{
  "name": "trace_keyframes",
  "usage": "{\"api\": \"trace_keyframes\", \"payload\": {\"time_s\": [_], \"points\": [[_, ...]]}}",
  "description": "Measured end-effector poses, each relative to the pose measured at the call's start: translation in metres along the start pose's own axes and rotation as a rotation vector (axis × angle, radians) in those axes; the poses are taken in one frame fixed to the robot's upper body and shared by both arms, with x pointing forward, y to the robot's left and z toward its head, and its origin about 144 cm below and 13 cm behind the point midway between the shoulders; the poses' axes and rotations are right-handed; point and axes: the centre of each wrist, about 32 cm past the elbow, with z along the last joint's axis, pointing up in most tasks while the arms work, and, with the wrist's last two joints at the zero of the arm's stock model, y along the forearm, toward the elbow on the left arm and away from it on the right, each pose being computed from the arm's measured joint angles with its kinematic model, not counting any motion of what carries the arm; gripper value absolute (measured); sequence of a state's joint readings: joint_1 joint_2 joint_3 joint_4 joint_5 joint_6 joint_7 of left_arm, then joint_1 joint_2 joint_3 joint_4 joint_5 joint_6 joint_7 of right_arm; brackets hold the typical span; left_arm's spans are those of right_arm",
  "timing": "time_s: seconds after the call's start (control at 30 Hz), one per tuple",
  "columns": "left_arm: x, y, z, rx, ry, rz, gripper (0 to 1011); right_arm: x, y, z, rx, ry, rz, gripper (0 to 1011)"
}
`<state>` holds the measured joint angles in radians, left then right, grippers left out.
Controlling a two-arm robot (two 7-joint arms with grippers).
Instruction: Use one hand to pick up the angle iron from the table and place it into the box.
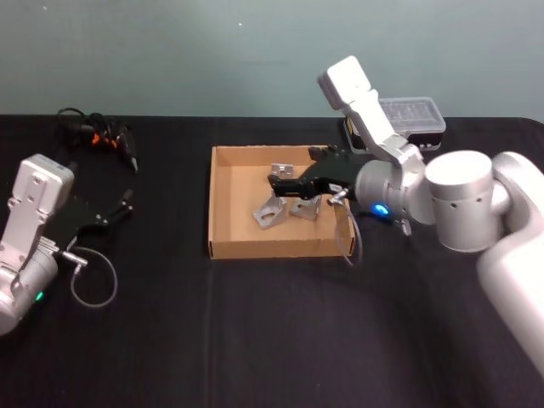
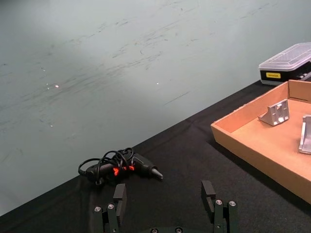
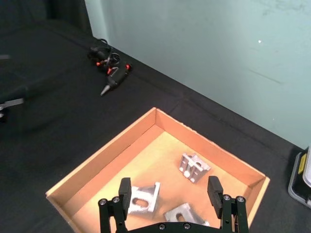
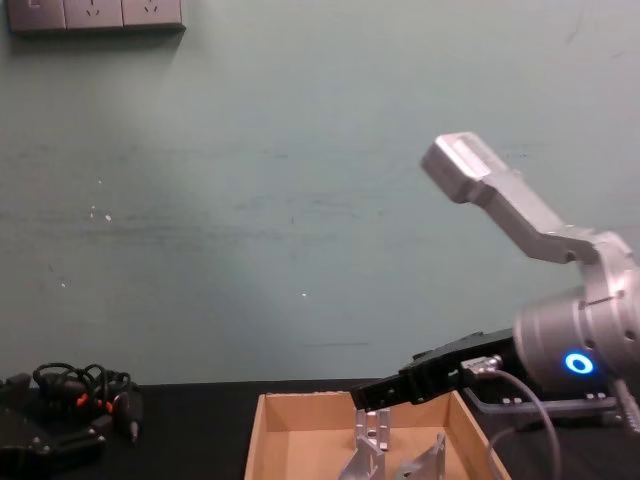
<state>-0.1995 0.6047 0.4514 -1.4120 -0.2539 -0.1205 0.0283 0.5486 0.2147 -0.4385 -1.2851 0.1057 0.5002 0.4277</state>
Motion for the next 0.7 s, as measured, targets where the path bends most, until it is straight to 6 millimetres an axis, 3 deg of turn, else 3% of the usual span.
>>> {"api": "trace_keyframes", "payload": {"time_s": [0.33,0.43,0.7], "points": [[0.000,0.000,0.000,0.000,0.000,0.000,1011,-0.015,-0.040,-0.024,0.081,0.003,-0.030,1000],[0.000,0.000,0.000,0.000,0.000,0.000,1011,-0.023,-0.054,-0.040,0.130,0.005,-0.062,1000],[0.000,0.000,0.000,0.000,0.000,0.000,1011,-0.033,-0.067,-0.066,0.182,0.031,-0.081,1000]]}}
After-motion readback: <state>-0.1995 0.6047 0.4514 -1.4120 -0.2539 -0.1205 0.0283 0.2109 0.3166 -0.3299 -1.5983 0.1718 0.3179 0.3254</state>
